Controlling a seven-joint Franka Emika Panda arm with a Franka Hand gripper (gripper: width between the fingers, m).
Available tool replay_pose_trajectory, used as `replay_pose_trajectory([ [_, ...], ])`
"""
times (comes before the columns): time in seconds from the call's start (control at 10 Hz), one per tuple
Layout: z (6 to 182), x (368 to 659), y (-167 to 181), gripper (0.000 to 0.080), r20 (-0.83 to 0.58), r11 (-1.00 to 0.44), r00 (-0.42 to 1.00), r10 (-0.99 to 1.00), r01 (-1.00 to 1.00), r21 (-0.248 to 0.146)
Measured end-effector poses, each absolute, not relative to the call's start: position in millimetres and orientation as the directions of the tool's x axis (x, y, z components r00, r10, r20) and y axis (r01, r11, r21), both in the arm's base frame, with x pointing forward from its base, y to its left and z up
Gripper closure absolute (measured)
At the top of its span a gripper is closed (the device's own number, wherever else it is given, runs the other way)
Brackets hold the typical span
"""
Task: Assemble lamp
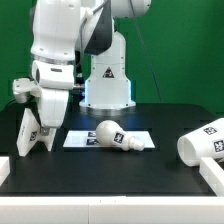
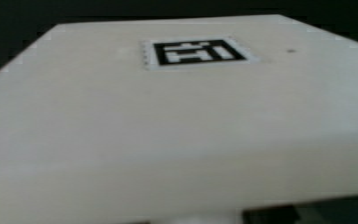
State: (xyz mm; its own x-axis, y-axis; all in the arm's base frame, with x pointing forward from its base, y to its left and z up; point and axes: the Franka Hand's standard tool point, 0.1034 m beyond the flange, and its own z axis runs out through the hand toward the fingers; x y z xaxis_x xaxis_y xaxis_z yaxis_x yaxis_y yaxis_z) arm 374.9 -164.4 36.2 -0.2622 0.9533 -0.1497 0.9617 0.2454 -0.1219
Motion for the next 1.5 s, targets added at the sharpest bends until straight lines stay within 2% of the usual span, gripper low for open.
replay_pose_trajectory([
  [0.2, 40.2, 377.9, -164.9, 0.0566, -0.154, 0.245, -0.261, 0.953, 0.963, -0.113],
  [0.3, 42.7, 379.7, -165.1, 0.0672, -0.156, 0.245, -0.26, 0.953, 0.964, -0.107],
  [0.4, 43.2, 380.1, -165.1, 0.0672, -0.157, 0.245, -0.26, 0.953, 0.964, -0.106],
  [0.5, 43.3, 380.2, -165.1, 0.0772, -0.157, 0.245, -0.26, 0.953, 0.964, -0.105],
  [1.2, 43.3, 380.6, -172.2, 0.0799, -0.157, 0.258, -0.273, 0.949, 0.96, -0.106],
  [1.3, 42.6, 381.9, -173.3, 0.0718, -0.158, 0.26, -0.274, 0.949, 0.96, -0.106],
  [1.4, 41.9, 382.4, -173.4, 0.0536, -0.158, 0.26, -0.275, 0.948, 0.96, -0.105],
  [1.5, 41.3, 381.9, -173.3, 0.0401, -0.158, 0.26, -0.275, 0.949, 0.96, -0.107],
])
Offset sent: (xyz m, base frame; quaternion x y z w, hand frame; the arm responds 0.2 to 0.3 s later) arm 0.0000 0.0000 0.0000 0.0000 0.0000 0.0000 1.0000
